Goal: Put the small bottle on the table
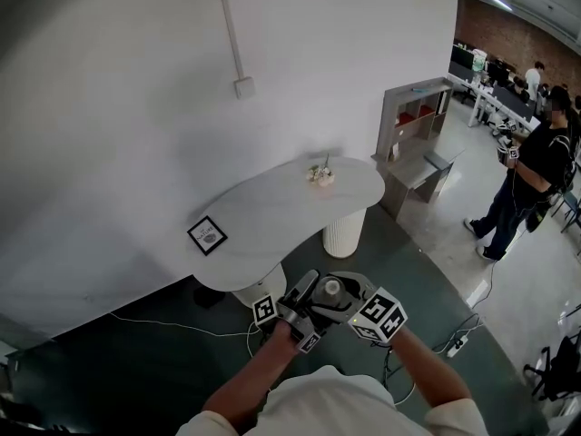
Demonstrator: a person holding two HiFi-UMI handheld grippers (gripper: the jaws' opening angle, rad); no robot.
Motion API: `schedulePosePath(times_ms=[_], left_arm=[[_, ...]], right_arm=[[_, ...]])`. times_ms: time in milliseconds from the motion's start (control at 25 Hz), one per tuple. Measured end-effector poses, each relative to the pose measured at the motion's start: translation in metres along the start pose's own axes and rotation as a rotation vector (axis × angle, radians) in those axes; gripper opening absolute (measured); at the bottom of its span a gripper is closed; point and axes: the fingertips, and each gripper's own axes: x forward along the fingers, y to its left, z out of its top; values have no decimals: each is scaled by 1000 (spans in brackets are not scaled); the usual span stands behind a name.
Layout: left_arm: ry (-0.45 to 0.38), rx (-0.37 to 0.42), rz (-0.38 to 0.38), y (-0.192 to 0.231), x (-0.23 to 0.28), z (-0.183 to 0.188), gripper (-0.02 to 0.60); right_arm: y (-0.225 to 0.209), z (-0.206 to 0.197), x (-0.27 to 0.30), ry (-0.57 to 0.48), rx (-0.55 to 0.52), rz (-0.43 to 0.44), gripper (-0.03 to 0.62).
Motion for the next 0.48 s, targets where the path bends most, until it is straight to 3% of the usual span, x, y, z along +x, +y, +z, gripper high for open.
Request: schedulePosePath(times_ms=[480], left_arm=[[-23, 28, 18, 46, 5, -7, 364]], right_arm=[[-33, -15, -26, -7, -4, 47, 347]])
